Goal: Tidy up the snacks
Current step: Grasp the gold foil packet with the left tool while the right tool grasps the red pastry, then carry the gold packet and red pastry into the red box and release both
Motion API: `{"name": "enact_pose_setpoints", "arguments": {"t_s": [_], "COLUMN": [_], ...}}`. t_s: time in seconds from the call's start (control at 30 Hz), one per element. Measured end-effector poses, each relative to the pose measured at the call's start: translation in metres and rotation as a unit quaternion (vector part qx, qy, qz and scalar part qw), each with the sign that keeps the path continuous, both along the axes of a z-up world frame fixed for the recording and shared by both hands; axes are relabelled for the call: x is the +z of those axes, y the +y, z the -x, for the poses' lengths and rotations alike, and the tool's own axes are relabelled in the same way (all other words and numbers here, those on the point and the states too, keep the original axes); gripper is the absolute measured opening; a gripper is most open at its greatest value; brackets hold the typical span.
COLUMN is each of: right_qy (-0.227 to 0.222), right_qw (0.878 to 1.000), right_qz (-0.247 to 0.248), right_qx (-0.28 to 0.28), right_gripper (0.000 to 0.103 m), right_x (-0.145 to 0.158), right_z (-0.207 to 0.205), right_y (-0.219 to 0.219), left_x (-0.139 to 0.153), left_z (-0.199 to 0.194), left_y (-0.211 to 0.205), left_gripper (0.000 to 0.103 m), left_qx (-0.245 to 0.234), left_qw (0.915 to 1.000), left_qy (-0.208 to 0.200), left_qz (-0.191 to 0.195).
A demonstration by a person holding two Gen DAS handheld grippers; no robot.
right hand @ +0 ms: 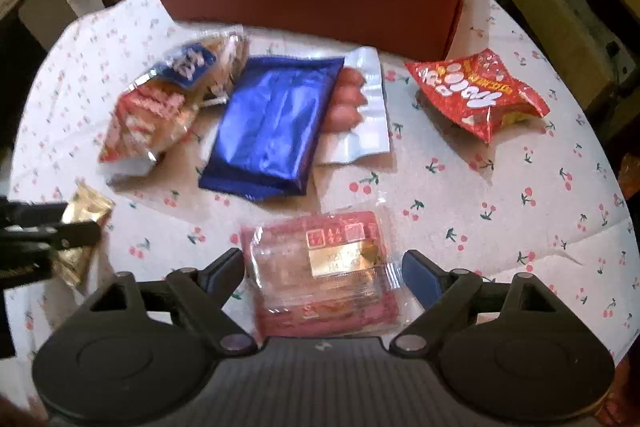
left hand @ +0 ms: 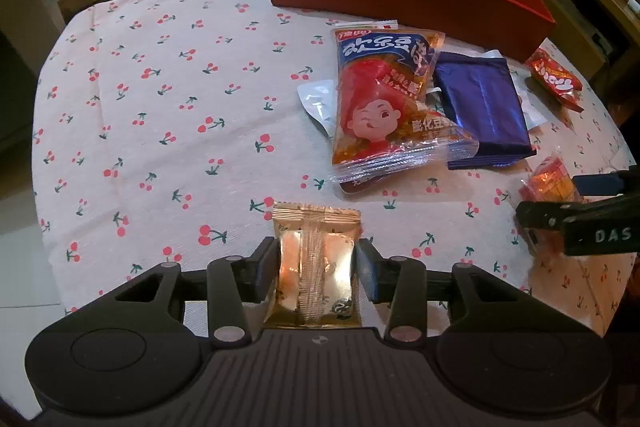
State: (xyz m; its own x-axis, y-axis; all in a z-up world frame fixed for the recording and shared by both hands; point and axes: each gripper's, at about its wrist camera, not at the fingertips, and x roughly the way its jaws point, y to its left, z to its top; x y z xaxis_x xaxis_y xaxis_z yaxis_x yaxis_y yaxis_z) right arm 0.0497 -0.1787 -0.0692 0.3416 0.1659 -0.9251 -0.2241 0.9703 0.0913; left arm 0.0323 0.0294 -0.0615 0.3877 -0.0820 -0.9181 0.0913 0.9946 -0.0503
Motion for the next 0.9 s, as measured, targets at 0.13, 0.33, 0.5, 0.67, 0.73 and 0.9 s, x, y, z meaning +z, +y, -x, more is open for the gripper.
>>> {"name": "enact_pose_setpoints", "arguments": {"t_s": [0.13,0.33,0.5,0.67,0.73,0.9], "right_qy": [-0.006,-0.021,-0.032,-0.062,-0.072,-0.083], "right_qw": [1.0,0.999,0.999,0.998,0.997,0.996], "right_qz": [-0.001,0.026,0.009,-0.007,-0.018,-0.03], "right_qx": [0.02,0.028,0.014,0.004,0.0,-0.002], "right_gripper": [0.096,0.089,0.07,0.069,0.069,0.069], "right_x": [-0.002,-0.003,0.006,0.022,0.028,0.037], "right_z": [0.0,0.002,0.006,0.016,0.021,0.032], "right_y": [0.004,0.01,0.009,0.005,0.004,0.008], "left_x": [-0.001,-0.004,-0.002,0.004,0.009,0.02], "left_z": [0.0,0.002,0.006,0.011,0.014,0.017], "left_y": [-0.004,-0.011,-0.014,-0.016,-0.018,-0.026], "left_gripper": [0.061,0.06,0.048,0.047,0.047,0.047], "left_qx": [-0.009,-0.021,-0.02,-0.018,-0.02,-0.026], "left_qw": [0.9999,0.9994,0.9993,0.9995,0.9995,0.999], "left_qy": [-0.002,-0.002,-0.003,-0.011,-0.019,-0.036], "left_qz": [-0.006,-0.027,-0.031,-0.024,-0.017,-0.004]}}
